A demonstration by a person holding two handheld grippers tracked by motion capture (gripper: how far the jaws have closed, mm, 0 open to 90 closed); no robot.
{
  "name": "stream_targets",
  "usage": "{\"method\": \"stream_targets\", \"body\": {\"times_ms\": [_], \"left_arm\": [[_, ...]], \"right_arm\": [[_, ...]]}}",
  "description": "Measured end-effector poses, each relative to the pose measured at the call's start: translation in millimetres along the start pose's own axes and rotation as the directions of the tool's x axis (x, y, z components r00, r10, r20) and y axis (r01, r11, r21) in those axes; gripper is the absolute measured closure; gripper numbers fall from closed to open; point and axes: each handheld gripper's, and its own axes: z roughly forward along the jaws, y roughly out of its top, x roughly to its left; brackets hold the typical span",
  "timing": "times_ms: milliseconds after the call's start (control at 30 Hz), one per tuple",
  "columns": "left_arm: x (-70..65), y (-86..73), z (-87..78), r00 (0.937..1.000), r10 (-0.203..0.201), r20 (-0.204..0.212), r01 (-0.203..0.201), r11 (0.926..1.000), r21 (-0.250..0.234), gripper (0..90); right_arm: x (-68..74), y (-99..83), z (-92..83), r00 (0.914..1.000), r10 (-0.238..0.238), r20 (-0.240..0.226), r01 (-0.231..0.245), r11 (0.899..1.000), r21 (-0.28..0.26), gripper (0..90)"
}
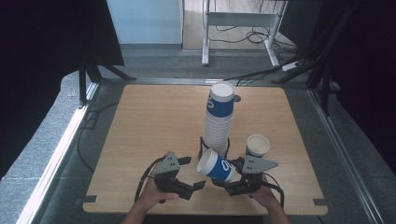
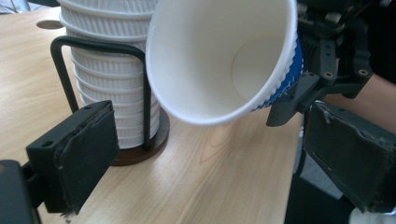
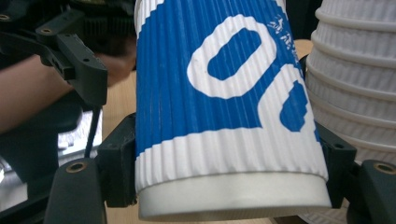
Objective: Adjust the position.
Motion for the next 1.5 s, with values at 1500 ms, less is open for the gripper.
{"method": "stream_targets", "body": {"times_ms": [1500], "left_arm": [[11.8, -6.5, 13.3, 0.9621, -0.166, 0.217, 0.187, 0.9787, -0.084, 13.6]], "right_arm": [[16.2, -17.4, 21.8, 0.997, -0.03, -0.071, 0.024, 0.996, -0.086, 27.6]]}}
